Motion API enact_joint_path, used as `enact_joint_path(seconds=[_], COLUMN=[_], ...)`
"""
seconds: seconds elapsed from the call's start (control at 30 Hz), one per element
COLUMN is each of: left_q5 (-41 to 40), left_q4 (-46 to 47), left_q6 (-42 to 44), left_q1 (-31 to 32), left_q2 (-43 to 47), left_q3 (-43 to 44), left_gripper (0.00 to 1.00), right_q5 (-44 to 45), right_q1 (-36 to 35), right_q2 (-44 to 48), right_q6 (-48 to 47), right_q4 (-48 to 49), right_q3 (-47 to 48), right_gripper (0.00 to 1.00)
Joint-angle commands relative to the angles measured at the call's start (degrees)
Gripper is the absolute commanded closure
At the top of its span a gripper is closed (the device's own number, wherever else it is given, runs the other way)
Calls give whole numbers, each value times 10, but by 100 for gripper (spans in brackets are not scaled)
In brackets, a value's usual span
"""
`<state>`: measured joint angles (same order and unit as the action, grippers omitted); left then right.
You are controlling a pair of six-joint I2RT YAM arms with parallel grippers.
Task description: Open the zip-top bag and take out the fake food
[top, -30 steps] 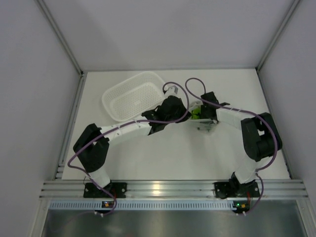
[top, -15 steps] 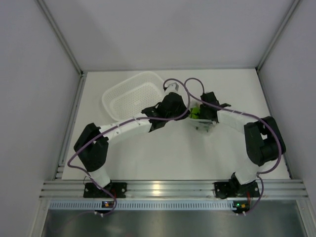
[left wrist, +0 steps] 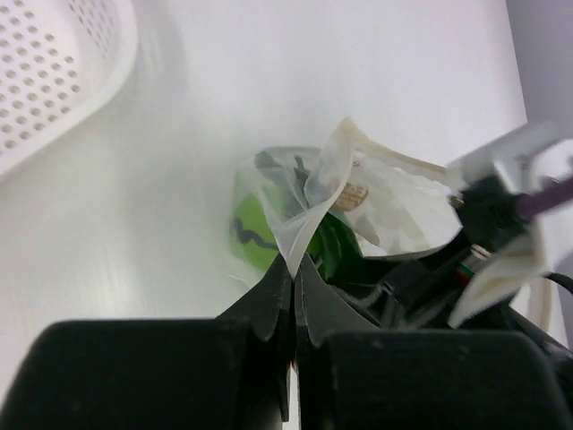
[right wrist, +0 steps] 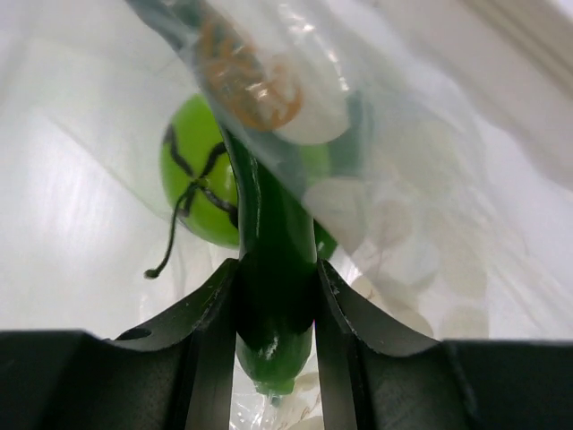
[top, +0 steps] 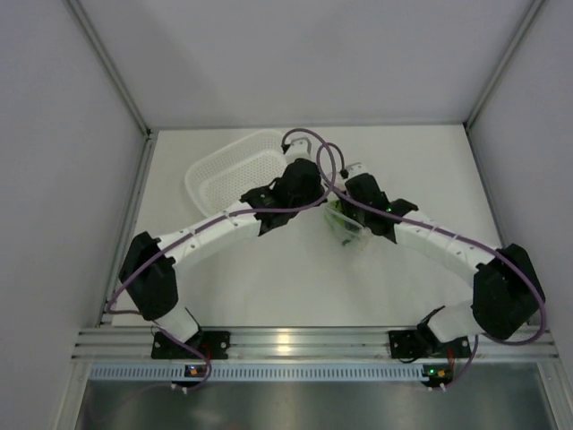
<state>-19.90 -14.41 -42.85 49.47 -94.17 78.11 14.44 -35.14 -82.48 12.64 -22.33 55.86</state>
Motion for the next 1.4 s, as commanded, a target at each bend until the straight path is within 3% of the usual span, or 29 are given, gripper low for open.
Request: enact_joint_path(seconds=[0.0, 0.4, 0.67, 0.97, 1.37], left_q5=[-34, -51, -58, 2, 59], left_q4=[-30, -54, -55, -53, -53], left_q6=[49, 72, 68, 68, 86], left_q1=[-5, -14, -36, -37, -37], left_q2=[35, 86, 117, 137, 166], left_q3=[16, -20, -35, -64, -106], left_gripper=[100, 100, 100, 100, 100], right_q5=[-12, -52, -188, -183, -226], right_q1=[-34, -37, -36, -37, -36], right_q2=[80, 187, 214, 246, 247], right_q6=[-14, -24, -83, -22, 102], right_q4=[33, 100, 105, 189, 407], right_q3=[7, -45, -56, -60, -87], right_gripper=[88, 93, 98, 98, 99])
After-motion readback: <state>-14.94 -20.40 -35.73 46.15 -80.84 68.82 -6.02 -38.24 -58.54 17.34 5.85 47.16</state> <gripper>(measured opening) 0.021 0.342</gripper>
